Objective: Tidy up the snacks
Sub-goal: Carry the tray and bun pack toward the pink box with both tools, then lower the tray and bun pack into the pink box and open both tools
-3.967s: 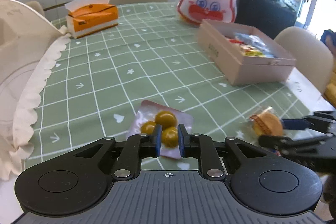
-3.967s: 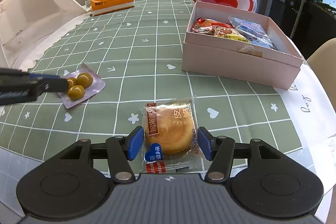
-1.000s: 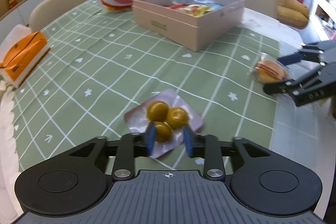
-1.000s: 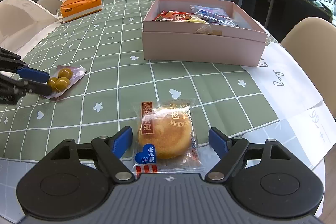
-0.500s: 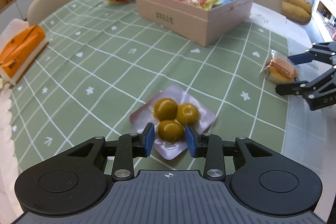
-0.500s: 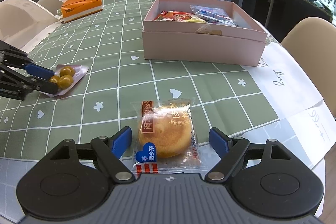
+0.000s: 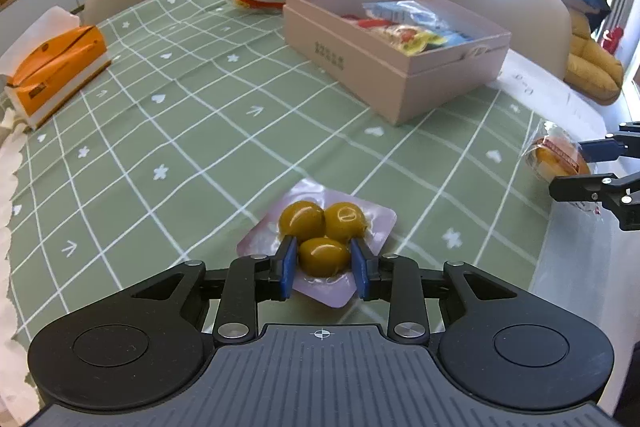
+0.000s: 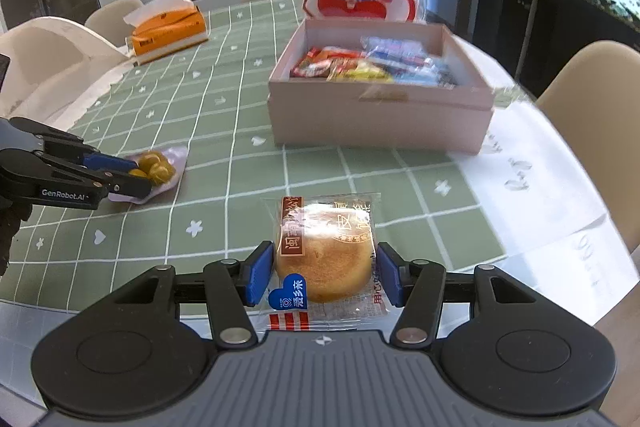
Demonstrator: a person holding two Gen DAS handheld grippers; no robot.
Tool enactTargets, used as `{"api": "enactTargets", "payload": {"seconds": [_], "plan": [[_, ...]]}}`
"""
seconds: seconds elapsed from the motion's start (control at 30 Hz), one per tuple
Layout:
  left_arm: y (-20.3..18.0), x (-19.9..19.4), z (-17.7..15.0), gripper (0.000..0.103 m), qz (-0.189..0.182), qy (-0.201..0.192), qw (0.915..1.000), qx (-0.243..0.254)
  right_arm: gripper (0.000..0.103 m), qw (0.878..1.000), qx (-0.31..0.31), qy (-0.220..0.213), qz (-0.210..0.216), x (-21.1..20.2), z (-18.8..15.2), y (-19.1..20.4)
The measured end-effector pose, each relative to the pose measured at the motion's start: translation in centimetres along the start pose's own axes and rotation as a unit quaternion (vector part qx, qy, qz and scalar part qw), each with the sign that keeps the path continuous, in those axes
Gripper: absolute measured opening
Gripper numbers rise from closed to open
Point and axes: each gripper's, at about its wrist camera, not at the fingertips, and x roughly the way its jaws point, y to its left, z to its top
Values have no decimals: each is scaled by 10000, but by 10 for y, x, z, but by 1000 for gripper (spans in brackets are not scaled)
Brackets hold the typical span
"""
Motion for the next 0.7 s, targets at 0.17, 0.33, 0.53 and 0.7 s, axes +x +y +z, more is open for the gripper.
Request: {"api": "enactTargets", "payload": {"seconds": [0.17,0.33,0.53,0.7], "plan": [[-17,-12,13,33,-60,-131,9999,29,55,9999,-48,-117,35,-13,8,-15],[-34,-36,40,33,-286,-546,9981,-86,55,9990,-126,-425,79,-32,27,-34],[-53,-53,122,33,-485,-1512,9868,-308,55,9917,-468,-1193,-41,-52,93,-63],[-78,-5,184,34,-365,-1729,9835,-383,55,9918,-401,-1211,89,-20,160,-97]]}}
